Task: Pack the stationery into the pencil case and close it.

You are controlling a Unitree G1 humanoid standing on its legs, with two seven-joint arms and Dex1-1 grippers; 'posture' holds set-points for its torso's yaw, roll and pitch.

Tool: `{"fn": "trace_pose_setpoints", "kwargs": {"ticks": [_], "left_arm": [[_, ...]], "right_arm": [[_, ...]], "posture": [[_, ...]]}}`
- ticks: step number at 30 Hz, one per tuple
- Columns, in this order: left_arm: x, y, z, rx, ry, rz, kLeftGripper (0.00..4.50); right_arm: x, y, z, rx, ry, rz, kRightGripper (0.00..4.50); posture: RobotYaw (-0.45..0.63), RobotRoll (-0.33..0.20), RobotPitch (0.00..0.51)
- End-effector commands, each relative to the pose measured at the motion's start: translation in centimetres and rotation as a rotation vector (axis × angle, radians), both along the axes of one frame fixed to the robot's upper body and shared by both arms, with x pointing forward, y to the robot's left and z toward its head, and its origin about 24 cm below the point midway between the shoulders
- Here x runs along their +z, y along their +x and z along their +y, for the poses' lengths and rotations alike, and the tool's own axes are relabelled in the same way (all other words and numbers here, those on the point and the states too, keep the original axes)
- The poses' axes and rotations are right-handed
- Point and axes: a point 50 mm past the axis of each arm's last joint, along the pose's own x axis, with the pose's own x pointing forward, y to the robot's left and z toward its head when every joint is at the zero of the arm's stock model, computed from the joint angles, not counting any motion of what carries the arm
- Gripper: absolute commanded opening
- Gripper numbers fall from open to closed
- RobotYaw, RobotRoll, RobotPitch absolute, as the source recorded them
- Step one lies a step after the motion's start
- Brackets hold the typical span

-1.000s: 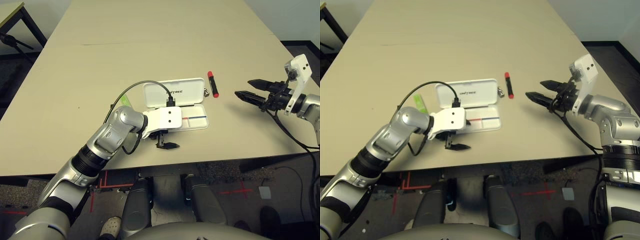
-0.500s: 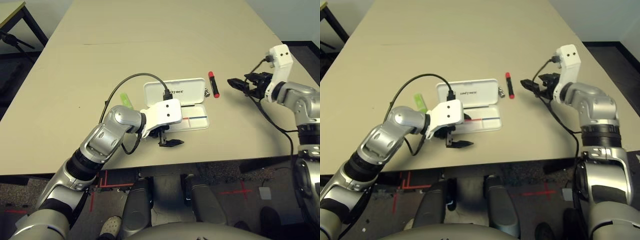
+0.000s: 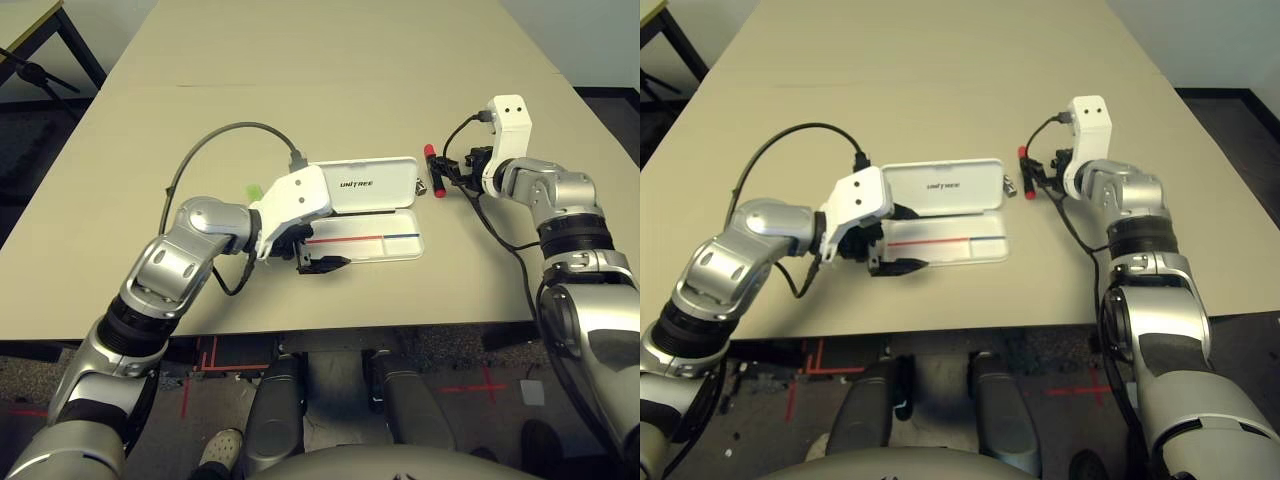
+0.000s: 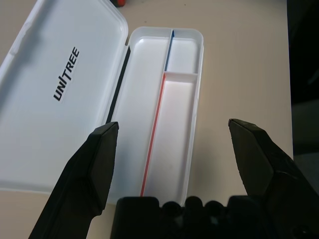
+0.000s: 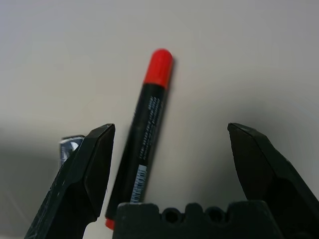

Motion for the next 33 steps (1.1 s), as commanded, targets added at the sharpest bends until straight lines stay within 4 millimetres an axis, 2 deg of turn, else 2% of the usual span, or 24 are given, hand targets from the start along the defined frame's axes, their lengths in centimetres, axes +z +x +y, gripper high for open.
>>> {"fn": "trace_pose_setpoints", "kwargs": {"ticks": [1,9,10,12,21,25,33], "left_arm": [[0.2,-0.7,0.2,-0.028,0.001,0.007,4.43],[0.2,-1.2,0.3,-0.047,-0.007,0.018,4.43],[0.2,-1.3,0.2,-0.048,-0.008,0.022,4.47],[0.0,-1.5,0.2,-0.049,-0.011,0.033,4.50],[0.1,-1.4,0.3,-0.038,-0.010,0.037,4.50],[0.1,-1.2,0.7,-0.030,-0.004,0.038,4.50],[0.0,-0.9,0.6,-0.041,0.001,0.046,4.50]], "right_arm": [[-0.3,0.2,0.1,-0.013,-0.020,0.014,4.50],[-2.0,-0.2,0.7,0.007,-0.028,0.078,4.50],[-2.2,-0.2,0.8,0.009,-0.026,0.082,4.32],[-2.4,-0.4,0.8,0.014,-0.026,0.087,3.93],[-2.9,-0.9,1.3,0.023,-0.022,0.104,0.58],[-2.5,-1.0,0.9,0.011,-0.029,0.090,0.55],[-0.3,-1.7,-1.6,-0.010,-0.063,0.016,0.55]], "posture": [[0.05,0.000,0.173],[0.05,0.000,0.194],[0.05,0.000,0.201],[0.05,0.000,0.207],[0.04,0.000,0.223],[0.03,0.000,0.230],[0.00,0.000,0.236]]}}
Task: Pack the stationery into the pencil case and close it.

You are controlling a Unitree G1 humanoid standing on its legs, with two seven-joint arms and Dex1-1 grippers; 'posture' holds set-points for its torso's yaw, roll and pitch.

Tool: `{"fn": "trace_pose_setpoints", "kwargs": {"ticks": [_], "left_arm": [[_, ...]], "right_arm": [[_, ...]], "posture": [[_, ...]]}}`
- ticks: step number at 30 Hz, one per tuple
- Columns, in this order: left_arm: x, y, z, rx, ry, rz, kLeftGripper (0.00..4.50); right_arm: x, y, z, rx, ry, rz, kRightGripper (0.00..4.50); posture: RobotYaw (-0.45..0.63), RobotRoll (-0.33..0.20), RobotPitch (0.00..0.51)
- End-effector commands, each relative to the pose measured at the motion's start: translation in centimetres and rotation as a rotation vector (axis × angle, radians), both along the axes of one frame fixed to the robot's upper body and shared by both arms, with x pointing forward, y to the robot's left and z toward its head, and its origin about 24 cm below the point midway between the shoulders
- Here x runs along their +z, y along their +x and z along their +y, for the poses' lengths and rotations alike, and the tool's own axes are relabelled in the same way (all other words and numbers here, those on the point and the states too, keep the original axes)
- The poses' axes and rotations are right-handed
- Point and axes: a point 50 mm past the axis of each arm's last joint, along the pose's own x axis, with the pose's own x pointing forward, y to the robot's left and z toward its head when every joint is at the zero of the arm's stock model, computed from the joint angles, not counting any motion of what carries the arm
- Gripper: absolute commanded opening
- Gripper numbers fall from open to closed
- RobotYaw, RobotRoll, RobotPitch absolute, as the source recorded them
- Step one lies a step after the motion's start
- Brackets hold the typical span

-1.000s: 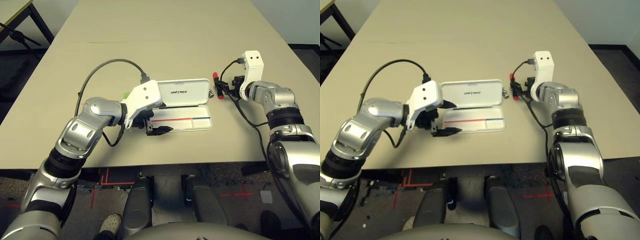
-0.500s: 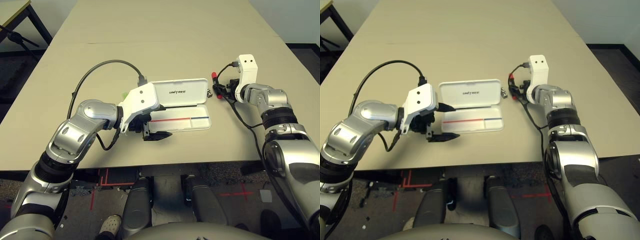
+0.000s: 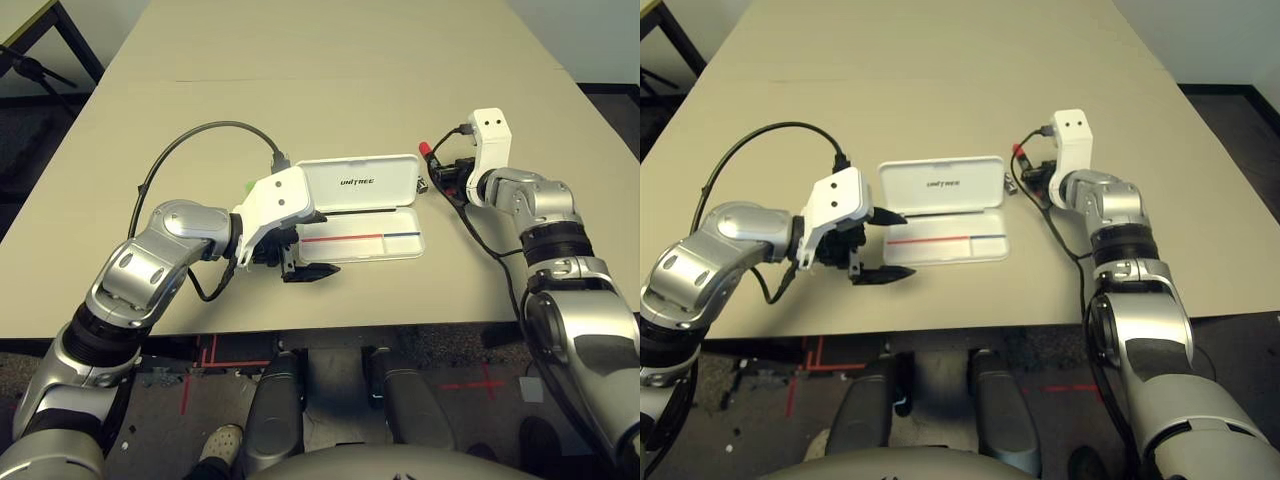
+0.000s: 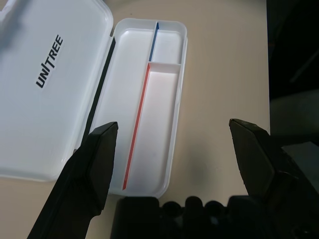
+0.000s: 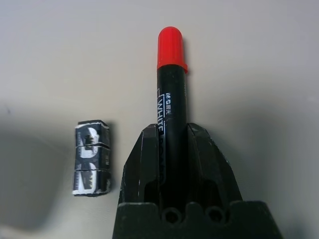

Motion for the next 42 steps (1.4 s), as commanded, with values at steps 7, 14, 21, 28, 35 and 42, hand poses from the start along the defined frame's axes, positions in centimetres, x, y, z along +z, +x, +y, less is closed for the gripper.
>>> {"fn": "trace_pose_setpoints", "kwargs": {"ticks": [7,14,21,28,35,42], "left_arm": [[-0.1,0.6,1.0,-0.003,0.014,0.009,4.50],[0.5,1.6,2.6,0.032,0.010,-0.037,4.50],[0.5,1.9,3.2,0.030,0.009,-0.046,4.50],[0.6,2.0,3.7,0.056,0.007,-0.054,4.50],[0.6,1.8,4.3,0.102,-0.002,-0.065,4.50],[0.8,1.4,4.9,0.147,-0.004,-0.071,4.50]], "right_arm": [[2.7,-3.3,-4.9,0.027,-0.093,-0.086,0.55],[4.8,-7.1,-6.2,0.213,-0.118,-0.136,0.55],[5.7,-10.3,-5.7,0.577,-0.109,-0.093,0.55],[6.0,-10.5,-4.3,0.874,-0.260,-0.080,0.55],[5.8,-9.4,-1.5,1.071,-0.304,-0.113,0.55],[6.3,-6.7,2.2,1.191,-0.435,-0.189,0.55]], "posture": [[-0.03,0.000,0.233],[-0.08,0.000,0.226],[-0.10,0.000,0.215],[-0.07,0.000,0.208],[-0.03,0.000,0.205],[0.02,0.000,0.203]]}}
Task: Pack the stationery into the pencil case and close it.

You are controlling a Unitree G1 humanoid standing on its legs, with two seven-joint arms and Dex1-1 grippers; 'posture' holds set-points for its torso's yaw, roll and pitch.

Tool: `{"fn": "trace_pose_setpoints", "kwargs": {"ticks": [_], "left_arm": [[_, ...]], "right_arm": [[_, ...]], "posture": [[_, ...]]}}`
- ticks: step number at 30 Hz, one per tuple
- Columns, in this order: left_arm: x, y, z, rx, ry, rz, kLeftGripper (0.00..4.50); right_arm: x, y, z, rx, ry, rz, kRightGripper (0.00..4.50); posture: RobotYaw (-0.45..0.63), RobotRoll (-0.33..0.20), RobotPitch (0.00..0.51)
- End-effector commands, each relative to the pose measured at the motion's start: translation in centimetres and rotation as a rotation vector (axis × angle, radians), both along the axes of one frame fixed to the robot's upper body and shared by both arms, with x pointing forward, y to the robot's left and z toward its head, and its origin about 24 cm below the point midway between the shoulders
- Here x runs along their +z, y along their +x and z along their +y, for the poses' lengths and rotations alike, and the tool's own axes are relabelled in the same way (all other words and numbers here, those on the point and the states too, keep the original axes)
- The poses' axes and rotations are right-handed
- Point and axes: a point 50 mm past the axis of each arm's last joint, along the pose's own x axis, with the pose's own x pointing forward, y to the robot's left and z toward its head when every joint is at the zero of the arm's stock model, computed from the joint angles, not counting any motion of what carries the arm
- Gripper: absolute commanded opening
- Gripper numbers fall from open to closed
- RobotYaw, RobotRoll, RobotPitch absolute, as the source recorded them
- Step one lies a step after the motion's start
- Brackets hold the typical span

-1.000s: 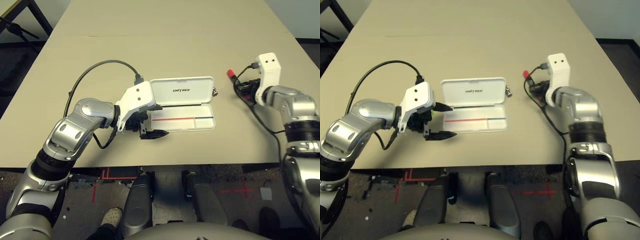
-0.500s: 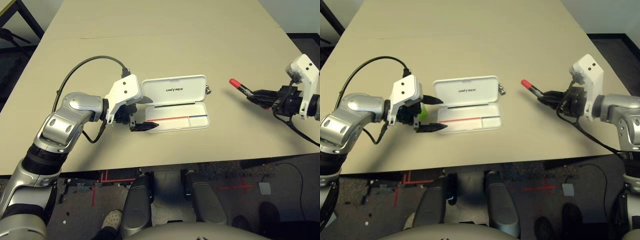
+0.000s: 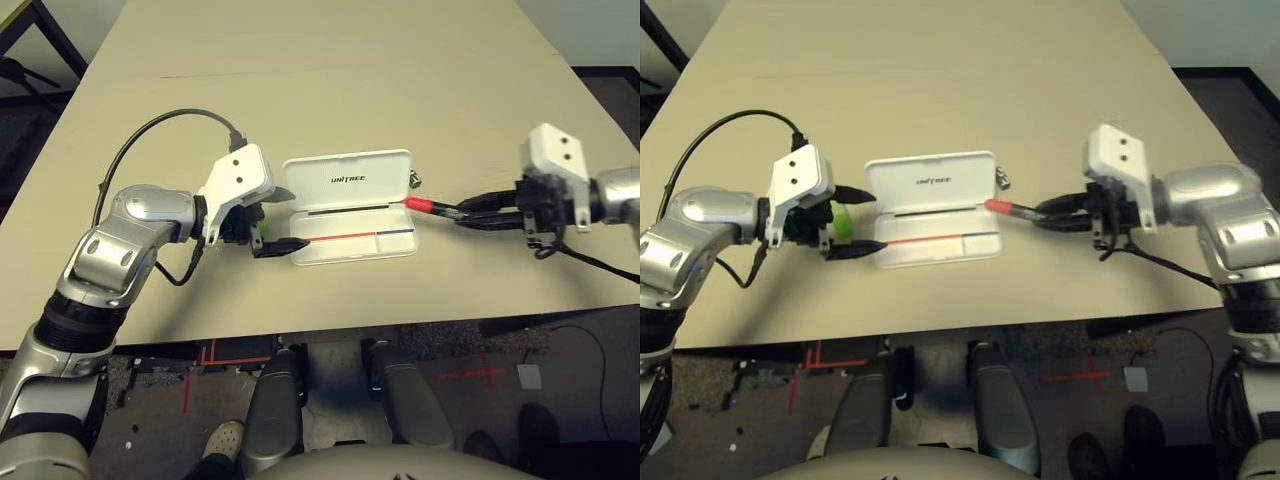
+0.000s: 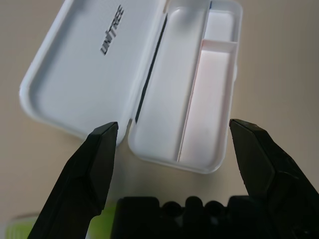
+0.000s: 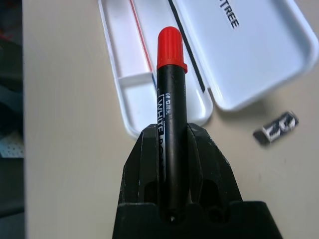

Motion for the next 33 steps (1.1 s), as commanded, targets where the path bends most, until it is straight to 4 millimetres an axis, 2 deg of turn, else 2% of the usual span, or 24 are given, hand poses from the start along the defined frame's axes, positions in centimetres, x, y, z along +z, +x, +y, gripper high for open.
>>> {"fn": "trace_pose_setpoints", "kwargs": {"ticks": [1,11,18,33], "left_arm": [[0.3,-0.6,0.3,0.016,0.004,-0.007,4.50],[0.3,-1.3,0.6,0.063,-0.006,0.000,4.50],[0.3,-1.3,0.7,0.105,-0.013,-0.005,4.50],[0.2,-0.9,0.8,0.137,-0.007,-0.001,4.50]], "right_arm": [[0.0,1.1,1.5,0.039,-0.080,-0.041,0.55],[-0.6,3.2,5.8,0.112,-0.100,-0.074,0.55],[-1.7,3.1,7.8,0.151,-0.101,-0.074,0.55],[-3.3,2.6,8.8,0.187,-0.104,-0.064,0.55]], "posture": [[0.02,0.000,0.203],[0.06,0.000,0.217],[0.07,0.000,0.222],[0.07,0.000,0.222]]}}
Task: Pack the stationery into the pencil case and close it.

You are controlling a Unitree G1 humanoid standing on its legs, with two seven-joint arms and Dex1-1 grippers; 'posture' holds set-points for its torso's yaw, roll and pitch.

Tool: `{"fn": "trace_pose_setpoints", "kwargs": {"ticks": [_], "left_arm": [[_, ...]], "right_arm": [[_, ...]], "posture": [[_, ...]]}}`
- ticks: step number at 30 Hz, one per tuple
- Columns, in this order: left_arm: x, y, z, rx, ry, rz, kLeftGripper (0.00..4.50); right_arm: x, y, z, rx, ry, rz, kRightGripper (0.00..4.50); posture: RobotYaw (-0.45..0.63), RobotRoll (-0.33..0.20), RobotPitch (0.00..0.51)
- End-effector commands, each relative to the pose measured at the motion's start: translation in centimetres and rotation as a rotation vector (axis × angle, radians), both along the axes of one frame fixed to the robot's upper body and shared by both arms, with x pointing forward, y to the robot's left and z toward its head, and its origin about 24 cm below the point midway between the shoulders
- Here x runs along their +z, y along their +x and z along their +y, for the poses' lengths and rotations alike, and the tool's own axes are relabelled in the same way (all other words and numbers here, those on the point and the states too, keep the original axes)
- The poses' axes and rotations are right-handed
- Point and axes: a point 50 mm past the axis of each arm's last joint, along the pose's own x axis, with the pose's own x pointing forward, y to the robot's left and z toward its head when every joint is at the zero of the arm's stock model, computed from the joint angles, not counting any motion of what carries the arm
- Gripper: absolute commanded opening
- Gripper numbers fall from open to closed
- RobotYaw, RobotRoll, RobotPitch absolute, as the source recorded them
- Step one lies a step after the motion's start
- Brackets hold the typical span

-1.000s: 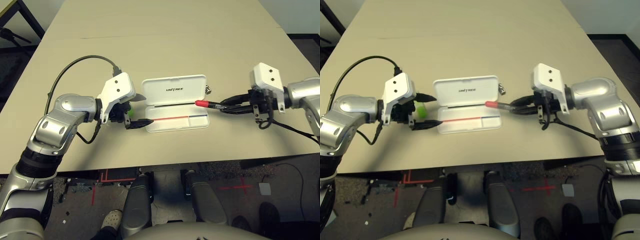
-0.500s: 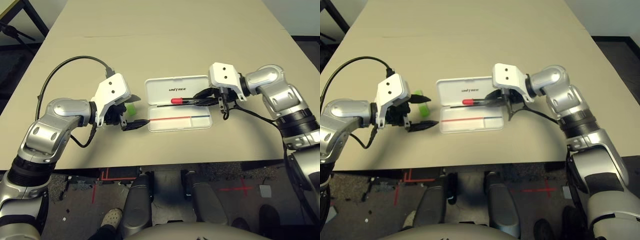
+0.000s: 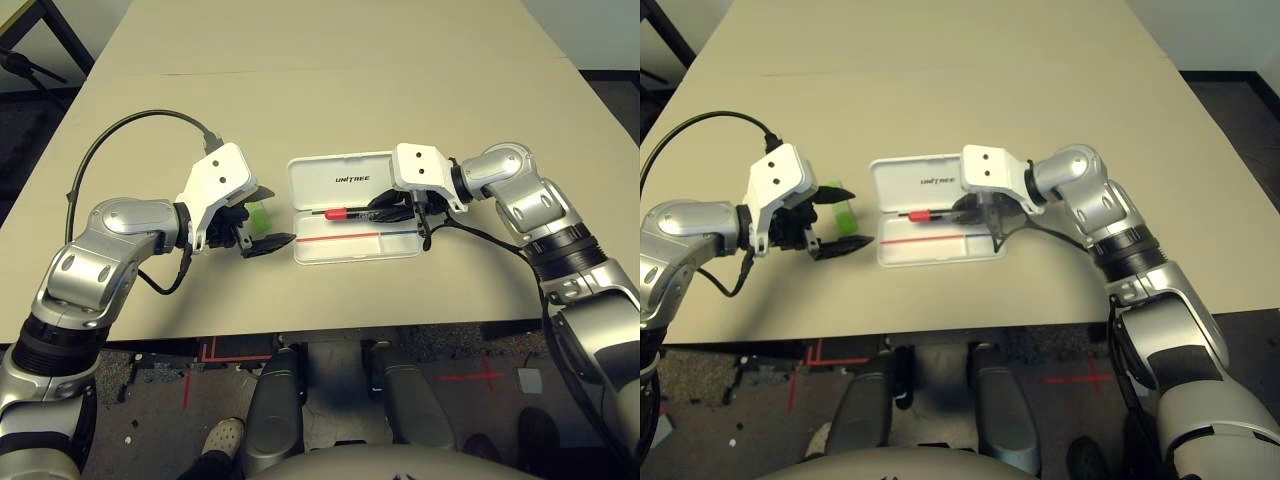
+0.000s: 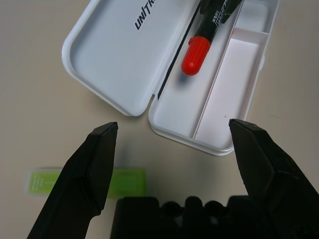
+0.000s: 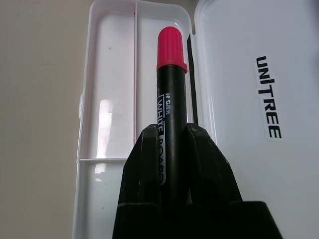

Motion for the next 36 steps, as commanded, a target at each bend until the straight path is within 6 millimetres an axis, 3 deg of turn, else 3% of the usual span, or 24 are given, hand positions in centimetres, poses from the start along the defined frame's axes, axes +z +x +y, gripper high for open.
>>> {"fn": "trace_pose_setpoints", "kwargs": {"ticks": [1,2,5,13,18,23,26,31,36], "left_arm": [[-0.1,0.0,-0.1,0.006,0.000,0.013,4.50],[-0.1,0.0,-0.1,0.007,0.000,0.015,4.50],[-0.2,0.1,-0.2,0.039,-0.007,0.023,4.50],[-0.4,0.8,-0.3,0.158,-0.032,0.043,4.50],[-0.1,1.4,-0.3,0.272,-0.060,0.045,4.50],[0.2,2.1,-0.8,0.424,-0.147,0.078,4.50],[0.5,2.6,-1.1,0.511,-0.228,0.088,4.50],[0.7,3.3,-0.9,0.710,-0.105,0.013,4.50],[0.4,3.6,-1.1,0.838,-0.151,0.094,4.50]], "right_arm": [[-0.8,-0.4,0.4,0.026,-0.021,0.006,0.74],[-0.8,-0.4,0.4,0.026,-0.021,0.006,0.74],[-0.9,-0.4,0.5,0.031,-0.020,0.014,1.64],[-0.9,-0.5,0.7,0.048,-0.004,0.042,4.48],[-0.3,-0.9,0.6,0.093,0.056,0.076,4.48],[0.5,-1.3,-0.7,0.092,0.107,0.161,4.48],[0.9,-1.5,-2.0,0.073,0.113,0.181,4.48],[1.9,-2.0,-4.5,0.020,0.143,0.223,4.48],[3.0,-2.6,-7.7,-0.053,0.139,0.252,4.48]], "posture": [[0.07,0.000,0.223],[0.07,0.000,0.223],[0.07,0.000,0.223],[0.07,0.000,0.224],[0.07,0.000,0.223],[0.06,0.000,0.222],[0.06,0.000,0.224],[0.06,0.000,0.224],[0.04,0.000,0.223]]}}
